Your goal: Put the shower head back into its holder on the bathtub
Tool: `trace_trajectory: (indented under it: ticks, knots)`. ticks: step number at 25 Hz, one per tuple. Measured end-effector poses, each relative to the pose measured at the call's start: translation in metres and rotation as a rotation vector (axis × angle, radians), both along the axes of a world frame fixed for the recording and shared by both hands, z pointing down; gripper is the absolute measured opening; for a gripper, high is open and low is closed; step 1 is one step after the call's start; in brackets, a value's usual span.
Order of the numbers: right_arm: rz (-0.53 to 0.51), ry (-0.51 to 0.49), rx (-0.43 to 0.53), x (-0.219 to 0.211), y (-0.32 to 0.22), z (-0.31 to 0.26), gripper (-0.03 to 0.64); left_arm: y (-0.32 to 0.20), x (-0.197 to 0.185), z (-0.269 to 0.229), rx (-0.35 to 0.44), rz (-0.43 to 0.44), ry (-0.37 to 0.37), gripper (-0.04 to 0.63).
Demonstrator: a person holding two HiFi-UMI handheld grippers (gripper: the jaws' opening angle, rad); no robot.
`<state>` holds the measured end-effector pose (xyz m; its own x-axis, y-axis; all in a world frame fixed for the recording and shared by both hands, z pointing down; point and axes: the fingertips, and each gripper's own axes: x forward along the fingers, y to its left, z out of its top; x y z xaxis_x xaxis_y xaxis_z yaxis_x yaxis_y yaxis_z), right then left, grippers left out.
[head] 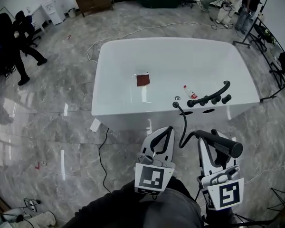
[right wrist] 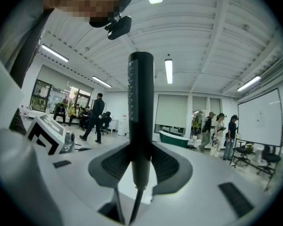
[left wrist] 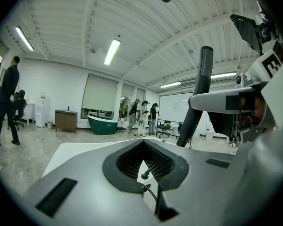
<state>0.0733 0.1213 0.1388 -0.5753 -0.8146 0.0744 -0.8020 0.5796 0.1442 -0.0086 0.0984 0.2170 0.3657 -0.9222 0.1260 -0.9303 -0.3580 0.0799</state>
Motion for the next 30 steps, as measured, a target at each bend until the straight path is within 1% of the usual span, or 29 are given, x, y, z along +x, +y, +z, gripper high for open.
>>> trace_trajectory:
  ticks: [3, 7, 14, 21, 25, 28, 30]
  knots:
    - [0.003, 0.010, -0.008, 0.002, -0.010, 0.000, 0.140, -0.009, 0.000, 0.002, -0.011, 0.001, -0.006, 0.003]
    - [-0.008, 0.005, -0.008, 0.006, -0.024, 0.002, 0.140, -0.024, 0.001, 0.001, -0.005, -0.011, -0.011, 0.003]
    - [-0.050, -0.013, -0.002, 0.016, -0.052, 0.000, 0.140, -0.054, 0.012, -0.005, 0.008, -0.046, -0.022, 0.003]
    - [-0.066, -0.038, -0.050, 0.033, -0.076, 0.016, 0.140, -0.076, 0.029, 0.007, -0.029, -0.055, -0.046, 0.003]
    - [-0.107, -0.050, -0.065, 0.043, -0.092, 0.020, 0.140, -0.092, 0.042, 0.011, -0.042, -0.075, -0.064, 0.003]
    - [-0.152, -0.062, -0.056, 0.048, -0.106, 0.014, 0.140, -0.104, 0.051, 0.004, -0.031, -0.106, -0.061, 0.003]
    - [-0.185, -0.064, -0.049, 0.046, -0.114, 0.010, 0.140, -0.110, 0.051, 0.002, -0.026, -0.135, -0.068, 0.003]
